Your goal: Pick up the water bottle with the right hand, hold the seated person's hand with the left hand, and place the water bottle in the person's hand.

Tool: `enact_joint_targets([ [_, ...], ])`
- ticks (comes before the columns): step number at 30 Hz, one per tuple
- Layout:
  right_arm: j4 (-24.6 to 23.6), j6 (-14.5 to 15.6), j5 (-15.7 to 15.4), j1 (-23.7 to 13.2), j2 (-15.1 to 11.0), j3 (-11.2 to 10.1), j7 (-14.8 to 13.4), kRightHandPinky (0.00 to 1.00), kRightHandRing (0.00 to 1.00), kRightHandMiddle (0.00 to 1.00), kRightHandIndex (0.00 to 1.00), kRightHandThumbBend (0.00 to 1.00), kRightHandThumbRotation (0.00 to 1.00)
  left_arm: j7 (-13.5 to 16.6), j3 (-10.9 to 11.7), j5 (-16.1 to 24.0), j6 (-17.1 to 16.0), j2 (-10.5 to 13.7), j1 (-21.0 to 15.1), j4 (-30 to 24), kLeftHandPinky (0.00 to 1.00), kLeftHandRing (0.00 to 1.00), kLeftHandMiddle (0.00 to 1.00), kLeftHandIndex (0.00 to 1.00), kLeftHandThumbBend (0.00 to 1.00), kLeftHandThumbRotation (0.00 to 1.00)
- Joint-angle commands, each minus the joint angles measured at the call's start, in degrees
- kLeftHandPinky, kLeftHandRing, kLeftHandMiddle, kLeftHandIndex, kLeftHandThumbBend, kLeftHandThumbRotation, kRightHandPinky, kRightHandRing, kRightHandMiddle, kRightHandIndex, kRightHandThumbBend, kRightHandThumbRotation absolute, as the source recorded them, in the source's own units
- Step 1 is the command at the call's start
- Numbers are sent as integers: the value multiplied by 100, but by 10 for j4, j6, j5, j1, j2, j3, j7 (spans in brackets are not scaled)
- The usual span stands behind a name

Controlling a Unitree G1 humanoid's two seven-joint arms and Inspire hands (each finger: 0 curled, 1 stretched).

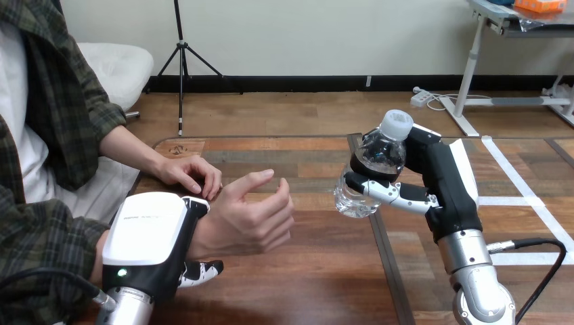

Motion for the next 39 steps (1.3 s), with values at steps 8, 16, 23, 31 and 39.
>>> enact_joint_targets([
  [8, -29, -24, 21, -37, 12, -4, 12, 44, 44, 50, 55, 70, 0, 2, -23, 10, -29, -6, -29, -55, 30, 31, 35, 35, 84, 0],
  [16, -31, -25, 18, -39, 14, -3, 10, 42, 43, 50, 55, 70, 0, 32, -28, 17, -51, -5, -33, -48, 28, 30, 34, 33, 87, 0],
  [23, -32, -24, 12, -39, 13, -1, 7, 42, 42, 50, 55, 70, 0, 42, -31, 17, -56, -7, -34, -43, 28, 29, 33, 33, 88, 0],
  [31, -35, -22, 9, -39, 13, -1, 5, 41, 42, 51, 55, 70, 0, 44, -30, 22, -58, -10, -34, -43, 27, 29, 32, 32, 88, 0],
  [39, -36, -19, 11, -38, 15, -2, 7, 41, 42, 50, 55, 70, 0, 46, -27, 28, -60, -11, -34, -44, 26, 28, 32, 31, 89, 0],
])
